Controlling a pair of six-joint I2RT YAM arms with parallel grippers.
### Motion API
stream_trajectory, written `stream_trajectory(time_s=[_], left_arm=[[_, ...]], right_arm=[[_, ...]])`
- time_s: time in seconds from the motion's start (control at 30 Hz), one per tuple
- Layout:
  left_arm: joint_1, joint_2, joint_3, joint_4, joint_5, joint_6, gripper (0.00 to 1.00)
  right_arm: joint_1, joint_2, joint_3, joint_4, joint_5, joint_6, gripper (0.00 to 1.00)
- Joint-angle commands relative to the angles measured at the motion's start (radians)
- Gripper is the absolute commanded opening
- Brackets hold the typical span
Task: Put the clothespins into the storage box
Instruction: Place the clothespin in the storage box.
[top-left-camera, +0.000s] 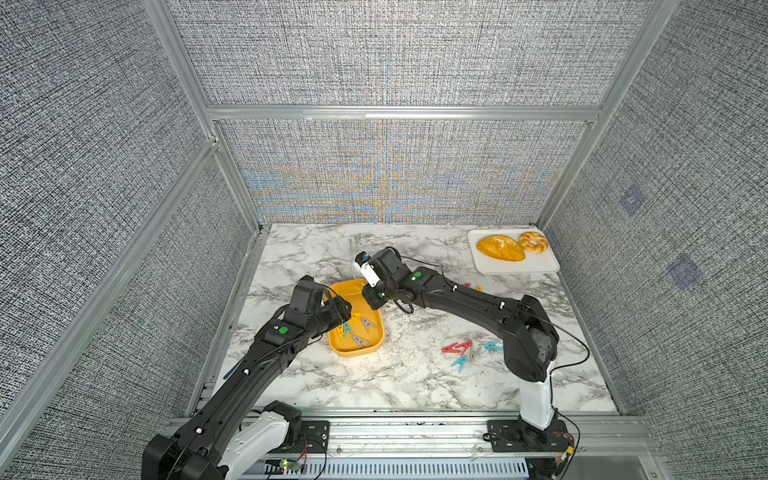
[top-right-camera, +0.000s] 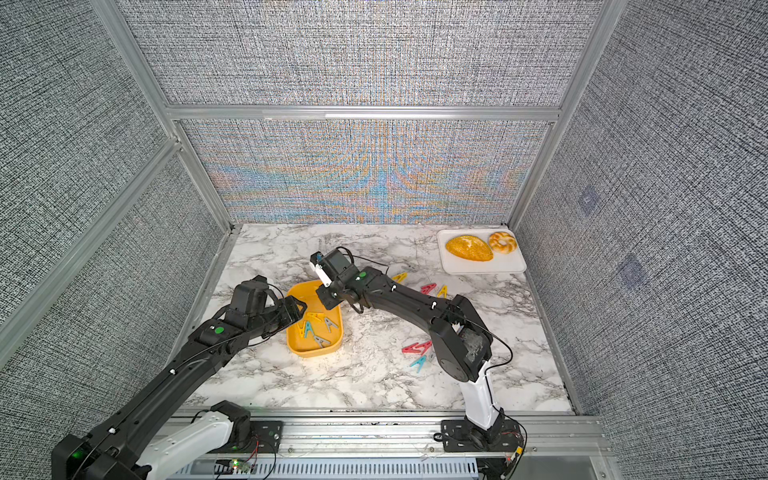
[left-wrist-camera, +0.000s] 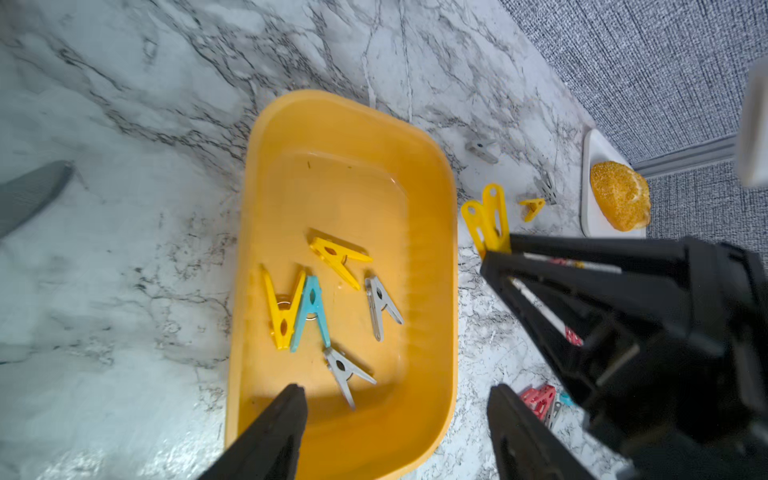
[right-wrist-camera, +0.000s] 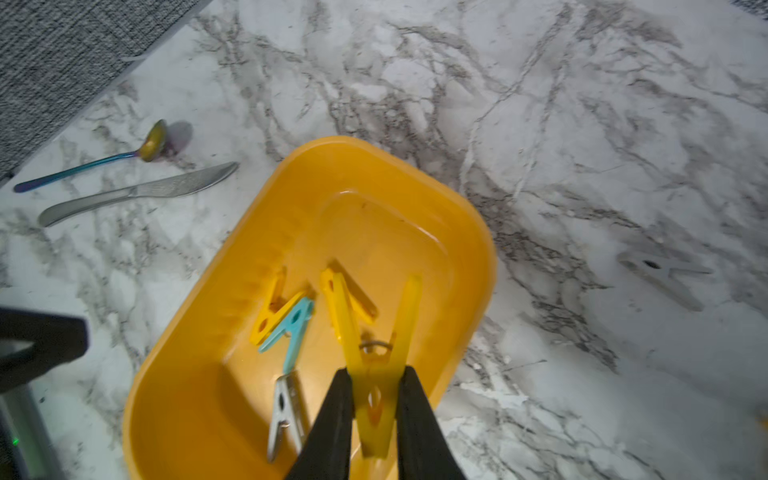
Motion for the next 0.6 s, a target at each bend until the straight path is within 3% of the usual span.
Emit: stream_trajectory(time_s=[0.0,0.27,0.43,0.57], left_arm=[[0.002,-0.018,0.004,-0.035,-0.026,0.009,0.74],[0.002,-0.013,0.007,-0.055,0.03,0.037,0.74],[-0.016,0.024,-0.005,-0.006,0.062,0.029,0.71],[-0.102,0.109,0.034,0.028,0.036,0.029,0.71]], right_arm=[[0.039,-0.015,-0.006,0.045,0.003,0.051,0.22],[0.064,-0.031,-0.015,0.058,0.026,0.089,0.42],[0.046,-0.082,-0.054,0.068,0.073,0.129,0.43],[0.001,-0.143,-0.122,0.086,0.153,0.203,0.4]])
